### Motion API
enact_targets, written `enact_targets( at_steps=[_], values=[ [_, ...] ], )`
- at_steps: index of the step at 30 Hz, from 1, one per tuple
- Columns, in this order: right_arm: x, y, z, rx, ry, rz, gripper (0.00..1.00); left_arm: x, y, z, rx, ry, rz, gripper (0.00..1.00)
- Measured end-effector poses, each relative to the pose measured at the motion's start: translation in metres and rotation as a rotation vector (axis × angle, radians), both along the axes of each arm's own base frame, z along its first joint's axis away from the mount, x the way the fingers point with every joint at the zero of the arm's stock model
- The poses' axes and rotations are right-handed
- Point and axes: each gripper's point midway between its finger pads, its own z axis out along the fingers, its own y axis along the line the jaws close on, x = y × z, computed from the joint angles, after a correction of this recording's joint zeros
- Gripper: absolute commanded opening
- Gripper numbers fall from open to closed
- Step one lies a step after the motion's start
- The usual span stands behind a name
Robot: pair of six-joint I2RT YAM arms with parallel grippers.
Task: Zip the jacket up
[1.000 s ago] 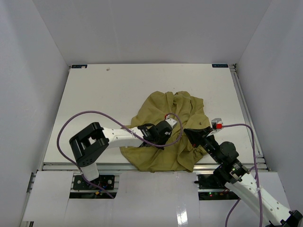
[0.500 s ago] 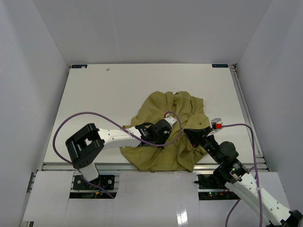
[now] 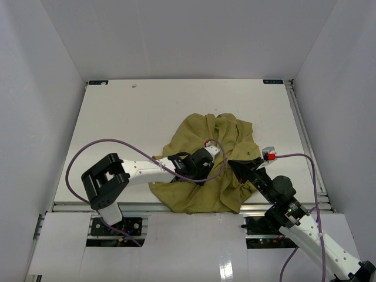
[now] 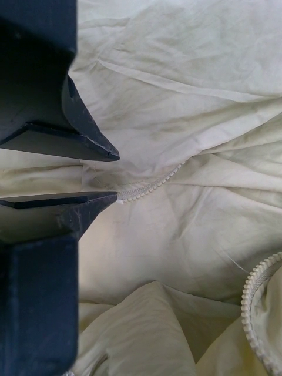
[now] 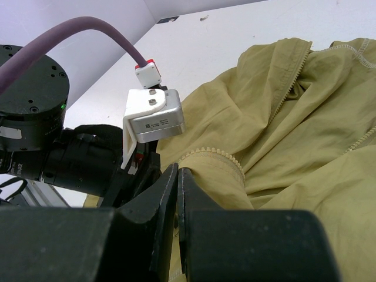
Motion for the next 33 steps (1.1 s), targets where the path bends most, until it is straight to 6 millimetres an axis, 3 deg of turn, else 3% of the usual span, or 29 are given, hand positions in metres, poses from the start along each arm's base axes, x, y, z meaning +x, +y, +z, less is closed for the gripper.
enact_targets(
  at_steps=[6, 10, 12, 15, 20, 27, 31, 33],
  values=[
    [0.000, 0.000, 0.000, -0.001, -0.001, 0.000, 0.08, 0.000, 0.000, -0.005, 0.011, 0.006, 0.000, 0.32],
    [0.000, 0.000, 0.001, 0.001, -0.005, 0.000, 0.08, -0.001, 0.001, -0.014, 0.033, 0.016, 0.001, 0.18],
    [0.000, 0.000, 0.002, 0.002, -0.006, 0.000, 0.08, -0.001, 0.002, -0.015, 0.037, 0.018, 0.001, 0.05],
    [0.000, 0.000, 0.002, 0.003, -0.007, 0.000, 0.08, 0.000, 0.002, -0.015, 0.036, 0.016, 0.003, 0.00],
    [0.000, 0.000, 0.002, 0.003, -0.007, 0.000, 0.08, 0.002, 0.002, -0.011, 0.031, 0.004, 0.010, 0.00],
    [0.000, 0.000, 0.002, 0.003, -0.007, 0.000, 0.08, 0.007, -0.002, 0.019, -0.038, -0.045, 0.020, 0.01],
    [0.000, 0.000, 0.001, 0.002, -0.006, 0.000, 0.08, 0.008, -0.004, 0.026, -0.058, -0.056, 0.020, 0.00],
    [0.000, 0.000, 0.001, 0.001, -0.005, 0.000, 0.08, 0.008, -0.003, 0.025, -0.057, -0.055, 0.020, 0.05]
  ],
)
